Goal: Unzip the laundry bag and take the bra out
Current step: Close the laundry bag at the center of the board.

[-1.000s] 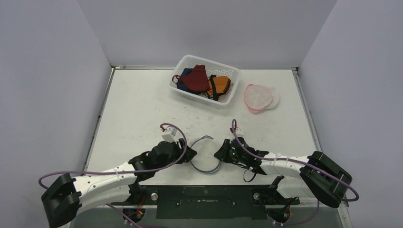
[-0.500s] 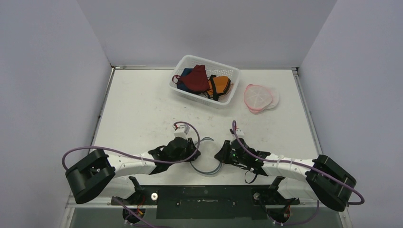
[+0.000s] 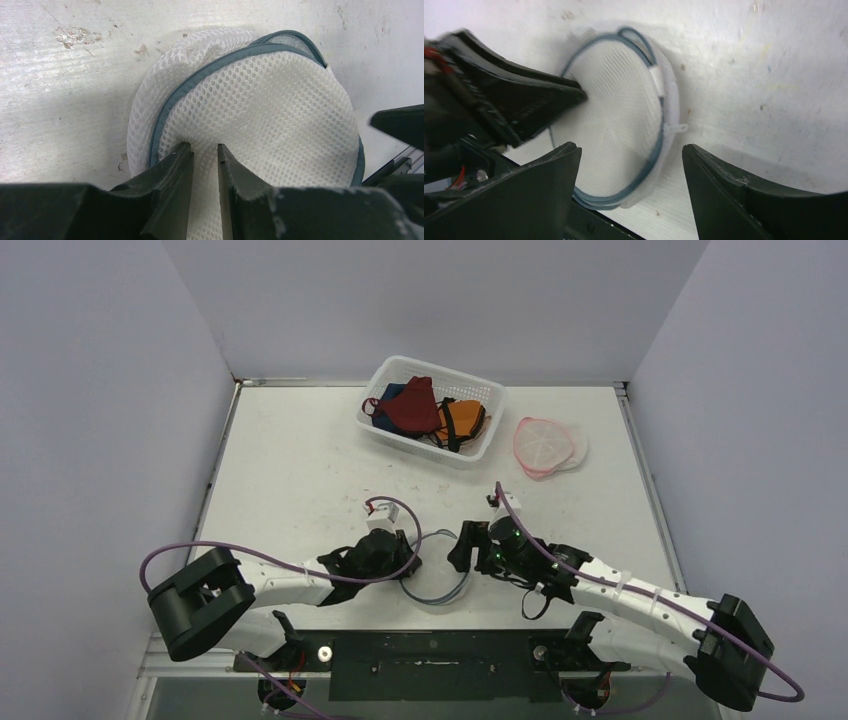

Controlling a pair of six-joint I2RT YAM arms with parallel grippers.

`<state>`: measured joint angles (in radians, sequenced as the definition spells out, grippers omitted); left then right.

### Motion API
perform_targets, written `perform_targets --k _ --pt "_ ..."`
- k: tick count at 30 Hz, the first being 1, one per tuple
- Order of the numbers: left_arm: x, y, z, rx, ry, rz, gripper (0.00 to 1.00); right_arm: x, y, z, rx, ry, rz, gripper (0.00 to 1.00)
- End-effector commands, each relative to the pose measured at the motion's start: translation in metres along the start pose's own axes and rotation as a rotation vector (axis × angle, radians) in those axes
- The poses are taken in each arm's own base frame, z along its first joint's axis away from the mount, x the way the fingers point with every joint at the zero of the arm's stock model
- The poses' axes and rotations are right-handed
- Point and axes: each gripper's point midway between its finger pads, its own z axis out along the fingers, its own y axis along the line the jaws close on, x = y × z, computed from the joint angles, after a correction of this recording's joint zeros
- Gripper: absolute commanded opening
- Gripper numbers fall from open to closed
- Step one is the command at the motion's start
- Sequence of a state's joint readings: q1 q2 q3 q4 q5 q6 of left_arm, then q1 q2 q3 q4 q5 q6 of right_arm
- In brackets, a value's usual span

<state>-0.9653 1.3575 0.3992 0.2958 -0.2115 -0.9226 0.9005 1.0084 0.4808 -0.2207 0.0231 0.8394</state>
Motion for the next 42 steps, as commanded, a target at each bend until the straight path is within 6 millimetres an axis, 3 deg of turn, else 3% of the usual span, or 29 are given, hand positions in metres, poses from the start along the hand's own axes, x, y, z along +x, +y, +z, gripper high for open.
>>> perform_targets --k 1,4,5,9,12,15,19,24,30,42 --pt "-0.008 -0.004 0.004 0.003 -0.032 -0.013 0.24 -0.047 0.027 -0.029 -0.016 -0.095 -0.092 0.77" --pt "-0.008 -0.005 0.004 0.003 -0.032 -0.017 0.24 -0.057 0.054 -0.034 -0.138 -0.127 -0.099 0.75" --pt "-0.008 -0.005 0.004 0.004 -0.032 -0.016 0.24 -0.054 0.068 -0.034 -0.222 -0.124 -0.095 0.69" --pt "-0.008 -0.006 0.005 0.005 -0.036 -0.019 0.24 -0.05 0.097 -0.028 -0.448 -0.175 -0.034 0.21" --pt "-0.007 -0.005 0.005 0.004 -0.037 -0.023 0.24 -0.039 0.093 -0.014 -0.482 -0.175 0.008 0.06" --pt "-0.006 -0.007 0.005 0.009 -0.034 -0.023 0.24 -0.025 0.079 0.002 -0.444 -0.152 0.019 0.05" --pt "-0.003 -0.007 0.005 0.016 -0.031 -0.028 0.24 -0.007 0.045 0.02 -0.336 -0.131 0.032 0.05" --pt "0.001 -0.007 0.005 0.027 -0.024 -0.038 0.24 0.016 0.008 0.032 -0.238 -0.109 0.053 0.05" --pt "0.005 -0.005 0.007 0.026 -0.014 -0.042 0.24 0.032 -0.02 0.04 -0.154 -0.096 0.073 0.05" --pt "0.017 0.002 0.011 0.021 0.011 -0.052 0.24 0.059 -0.053 0.048 -0.06 -0.048 0.077 0.05"
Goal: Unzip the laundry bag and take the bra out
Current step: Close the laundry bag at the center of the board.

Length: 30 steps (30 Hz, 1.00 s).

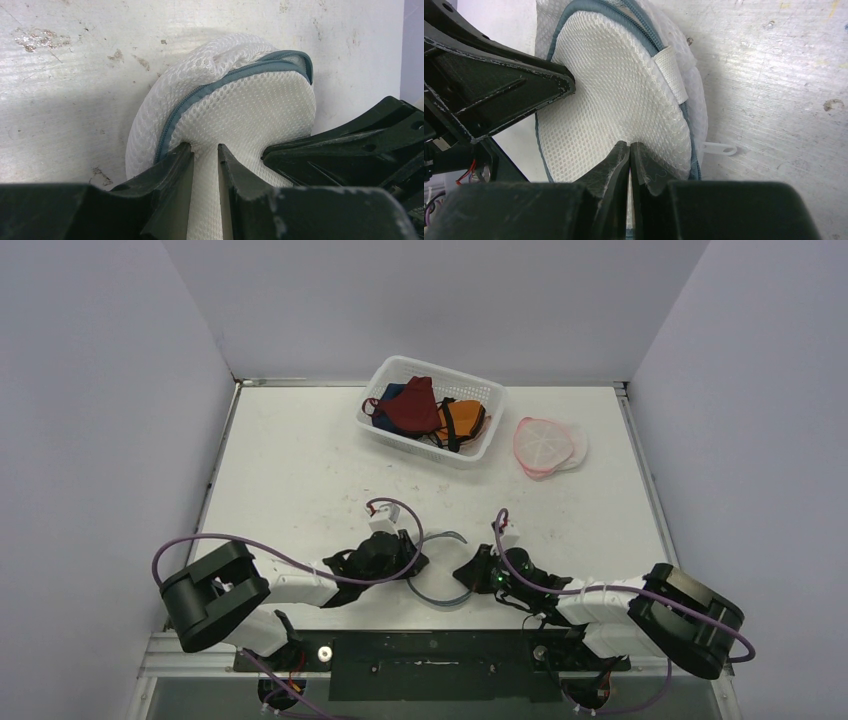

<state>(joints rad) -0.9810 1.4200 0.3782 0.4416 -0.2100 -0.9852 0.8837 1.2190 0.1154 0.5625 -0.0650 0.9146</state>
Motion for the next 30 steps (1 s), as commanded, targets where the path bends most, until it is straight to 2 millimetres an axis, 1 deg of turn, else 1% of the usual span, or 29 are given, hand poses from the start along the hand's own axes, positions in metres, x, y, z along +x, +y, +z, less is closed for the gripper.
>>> perform_targets --k 1,4,7,9,11,12,14,15,18,19,21,25,30 --pt "0.014 0.017 0.001 -0.041 0.035 0.012 0.24 0.016 -0.046 -0.004 0.159 0.02 -0.028 0.05" --pt "0.016 0.017 0.0 -0.034 0.034 0.011 0.24 0.016 -0.05 -0.005 0.175 0.013 -0.041 0.05" --pt "0.012 0.01 -0.002 -0.002 0.02 0.007 0.25 0.016 -0.053 -0.005 0.187 0.016 -0.058 0.05" --pt "0.009 0.006 -0.004 0.007 0.014 0.013 0.25 0.014 -0.048 -0.005 0.175 0.018 -0.065 0.05" --pt "0.007 0.002 -0.005 0.015 0.011 0.019 0.27 0.004 -0.035 -0.006 0.153 0.002 -0.076 0.07" --pt "0.006 0.002 -0.006 0.015 0.009 0.018 0.28 -0.001 -0.029 -0.007 0.144 -0.009 -0.083 0.1" --pt "0.004 -0.001 -0.008 0.019 0.004 0.02 0.3 -0.013 -0.016 -0.01 0.128 -0.028 -0.1 0.18" --pt "0.003 -0.002 -0.009 0.022 0.002 0.02 0.31 -0.022 -0.006 -0.014 0.109 -0.048 -0.108 0.24" --pt "-0.001 -0.005 -0.011 0.025 -0.009 0.017 0.35 -0.037 0.005 -0.023 0.101 -0.079 -0.131 0.39" --pt "-0.003 -0.008 -0.011 0.03 -0.015 0.016 0.36 -0.04 0.006 -0.025 0.107 -0.087 -0.14 0.43" --pt "-0.008 -0.015 -0.01 0.038 -0.024 0.022 0.37 -0.041 0.004 -0.027 0.117 -0.087 -0.154 0.47" --pt "-0.008 -0.019 -0.006 0.027 -0.013 0.044 0.38 -0.036 -0.003 -0.023 0.141 -0.067 -0.152 0.47" --pt "-0.005 -0.015 -0.006 0.02 -0.006 0.042 0.39 -0.031 -0.007 -0.02 0.146 -0.056 -0.137 0.47"
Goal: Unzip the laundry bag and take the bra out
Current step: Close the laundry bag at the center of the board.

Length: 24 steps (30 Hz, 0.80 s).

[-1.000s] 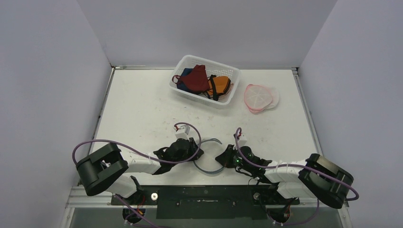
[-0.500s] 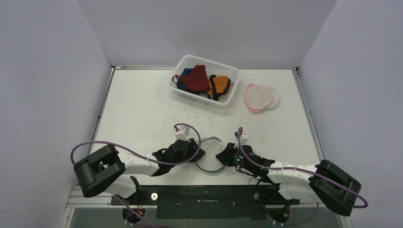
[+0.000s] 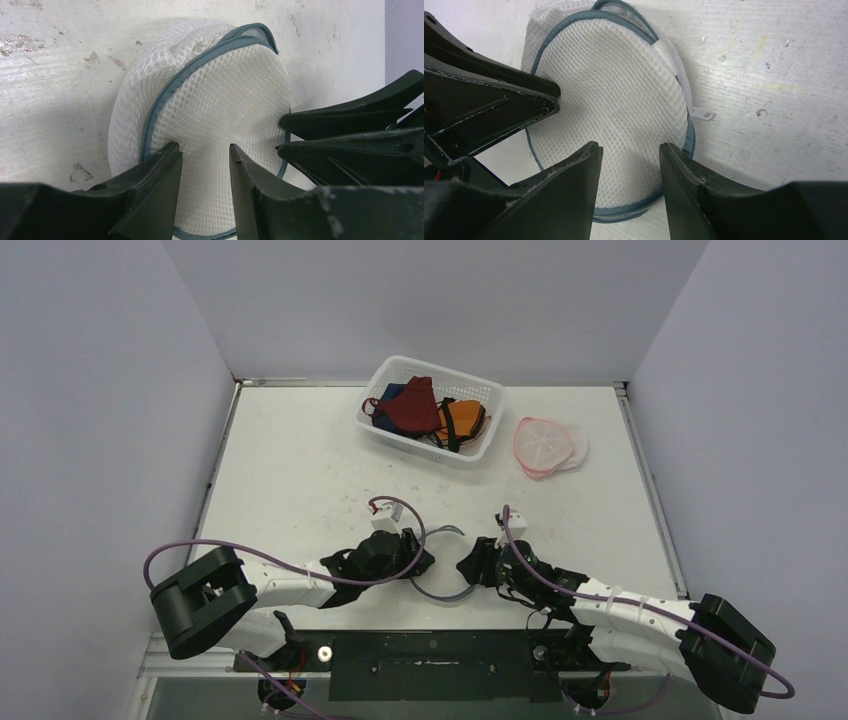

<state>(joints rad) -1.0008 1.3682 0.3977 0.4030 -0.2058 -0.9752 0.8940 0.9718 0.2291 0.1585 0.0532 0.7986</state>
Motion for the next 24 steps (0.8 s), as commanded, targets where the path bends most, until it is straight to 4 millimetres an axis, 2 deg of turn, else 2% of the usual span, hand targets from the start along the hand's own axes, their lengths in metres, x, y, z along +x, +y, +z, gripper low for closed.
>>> perform_targets --k 1,4,10,15,20,24 --pt "0.0 0.002 0.001 -0.02 -0.001 0.029 0.39 0.001 -0.008 0.003 0.042 0.0 -0.015 0.47" --pt "-0.001 0.001 -0.001 -0.016 -0.002 0.025 0.4 0.0 -0.007 0.002 0.04 0.002 -0.017 0.48" --pt "-0.012 -0.012 -0.012 0.014 -0.024 0.02 0.48 -0.025 0.012 -0.01 0.001 -0.05 -0.022 0.5" --pt "-0.024 -0.024 -0.022 0.038 -0.047 0.013 0.53 -0.045 0.025 -0.025 -0.013 -0.079 -0.032 0.63" --pt "-0.038 -0.038 -0.036 0.069 -0.076 0.006 0.55 -0.058 0.035 -0.038 -0.031 -0.094 -0.032 0.71" --pt "-0.049 -0.042 -0.051 0.08 -0.107 0.0 0.56 -0.055 0.025 -0.042 0.018 -0.086 0.01 0.85"
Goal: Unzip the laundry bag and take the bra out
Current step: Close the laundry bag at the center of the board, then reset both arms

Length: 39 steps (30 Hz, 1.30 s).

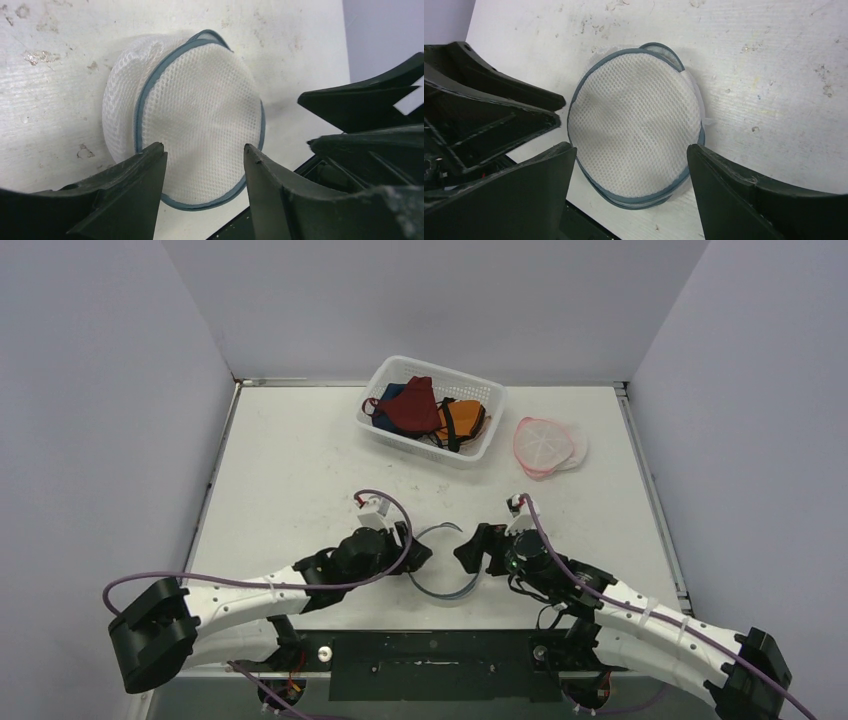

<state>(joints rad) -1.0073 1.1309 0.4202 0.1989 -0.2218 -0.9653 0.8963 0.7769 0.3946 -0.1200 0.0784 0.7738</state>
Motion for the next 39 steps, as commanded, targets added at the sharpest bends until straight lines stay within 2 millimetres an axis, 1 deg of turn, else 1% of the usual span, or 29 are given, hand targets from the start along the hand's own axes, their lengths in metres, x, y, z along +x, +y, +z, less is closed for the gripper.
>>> perform_targets --k 1,5,8,10,11,12,14,17,19,20,25,27,29,33,36,39 --pt "-0.028 -0.021 -0.017 0.04 -0.075 -0.003 0.56 -0.001 -0.011 -0.005 0.073 0.004 0.035 0.87" --pt "-0.03 -0.009 -0.033 0.026 -0.106 -0.027 0.57 0.025 -0.021 0.004 0.075 0.074 0.116 0.94" --pt "-0.029 0.002 -0.042 0.016 -0.123 -0.053 0.58 0.035 -0.021 0.011 0.041 0.084 0.174 0.95" --pt "-0.029 0.008 -0.048 0.014 -0.133 -0.067 0.58 0.04 -0.023 0.015 0.039 0.087 0.187 0.95" --pt "-0.025 0.014 -0.05 0.0 -0.127 -0.067 0.58 0.043 -0.025 0.017 0.045 0.093 0.189 0.95" --pt "-0.024 0.017 -0.052 -0.004 -0.128 -0.073 0.59 0.047 -0.023 0.019 0.029 0.112 0.194 0.94" --pt "-0.023 0.021 -0.055 -0.003 -0.132 -0.083 0.59 0.056 -0.027 0.024 0.038 0.14 0.201 0.93" --pt "-0.021 0.026 -0.058 -0.006 -0.133 -0.094 0.59 0.063 -0.027 0.029 0.022 0.156 0.224 0.91" --pt "-0.02 0.028 -0.059 -0.005 -0.134 -0.097 0.59 0.065 -0.027 0.031 0.015 0.158 0.24 0.87" --pt "-0.02 0.028 -0.059 -0.004 -0.134 -0.098 0.59 0.066 -0.029 0.032 0.021 0.157 0.244 0.83" --pt "-0.02 0.026 -0.06 0.004 -0.135 -0.1 0.6 0.065 -0.041 0.035 0.055 0.139 0.271 0.58" --pt "-0.021 0.027 -0.061 0.001 -0.139 -0.1 0.6 0.062 -0.046 0.035 0.068 0.124 0.28 0.52" --pt "-0.022 0.028 -0.062 -0.003 -0.143 -0.096 0.6 0.06 -0.053 0.035 0.09 0.108 0.29 0.48" --pt "-0.022 0.031 -0.062 -0.011 -0.147 -0.098 0.61 0.049 -0.073 0.032 0.16 0.053 0.315 0.4" --pt "-0.021 0.034 -0.063 -0.018 -0.148 -0.104 0.61 0.035 -0.089 0.03 0.217 -0.017 0.32 0.35" --pt "-0.02 0.036 -0.064 -0.021 -0.149 -0.107 0.61 0.023 -0.099 0.029 0.242 -0.055 0.327 0.31"
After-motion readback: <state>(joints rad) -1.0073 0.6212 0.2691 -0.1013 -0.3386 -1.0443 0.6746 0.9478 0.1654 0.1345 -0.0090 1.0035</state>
